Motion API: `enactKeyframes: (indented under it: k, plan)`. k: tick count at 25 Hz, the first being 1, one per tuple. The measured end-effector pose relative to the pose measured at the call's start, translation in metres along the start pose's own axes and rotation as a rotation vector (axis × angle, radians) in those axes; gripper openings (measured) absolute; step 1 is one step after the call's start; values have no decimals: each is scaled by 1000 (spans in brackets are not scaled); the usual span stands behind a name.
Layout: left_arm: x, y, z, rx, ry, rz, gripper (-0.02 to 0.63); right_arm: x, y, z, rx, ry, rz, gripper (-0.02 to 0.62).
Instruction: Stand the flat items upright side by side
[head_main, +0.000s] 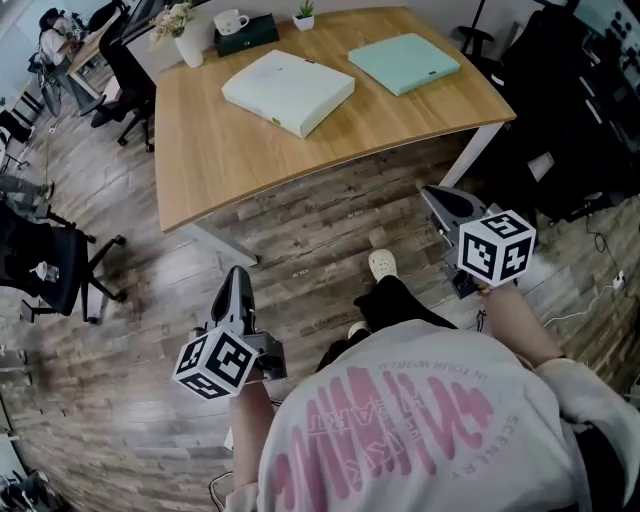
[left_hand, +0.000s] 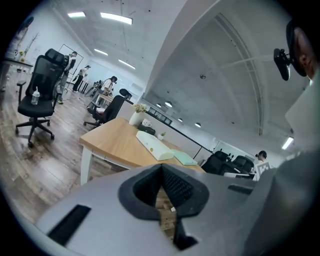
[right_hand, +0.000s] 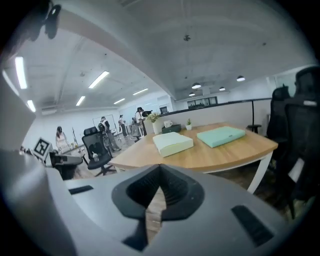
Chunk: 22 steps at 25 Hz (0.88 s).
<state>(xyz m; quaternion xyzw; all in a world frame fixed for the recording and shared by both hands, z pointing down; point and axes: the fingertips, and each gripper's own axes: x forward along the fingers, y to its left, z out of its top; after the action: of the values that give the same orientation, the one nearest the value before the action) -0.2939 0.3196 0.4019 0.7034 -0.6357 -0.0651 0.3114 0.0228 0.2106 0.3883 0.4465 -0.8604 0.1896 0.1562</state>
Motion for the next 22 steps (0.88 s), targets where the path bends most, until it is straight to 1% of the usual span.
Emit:
enactKeyframes:
  k: [1,3,8,12,15,18,20,22]
  plan:
    - [3,4,2,0,0,1,3,5,-1,0,47,0,8,-2]
    - [9,14,5,8,-2,13,3,14,-2,1,92,3,9,-2]
    - [28,33,5,21,15,41,3,32,-16,9,85,38,-13,-2]
    - [41,35,14,23,-10,38,3,52,-30,13,100,59,-32,-2]
    - [52,39,24,21,-22,31,3,73,-30,19,123,58,-24,-2]
    - [66,39,27,6,-15,20,3,92,-33,24,123,75,-6,-2]
    - [77,37,28,6,-19,17,3,105,-43,23,141,82,-1,-2]
    - [91,37,34,-7,-27,16,3,120,-56,25,179,81,-8,-2]
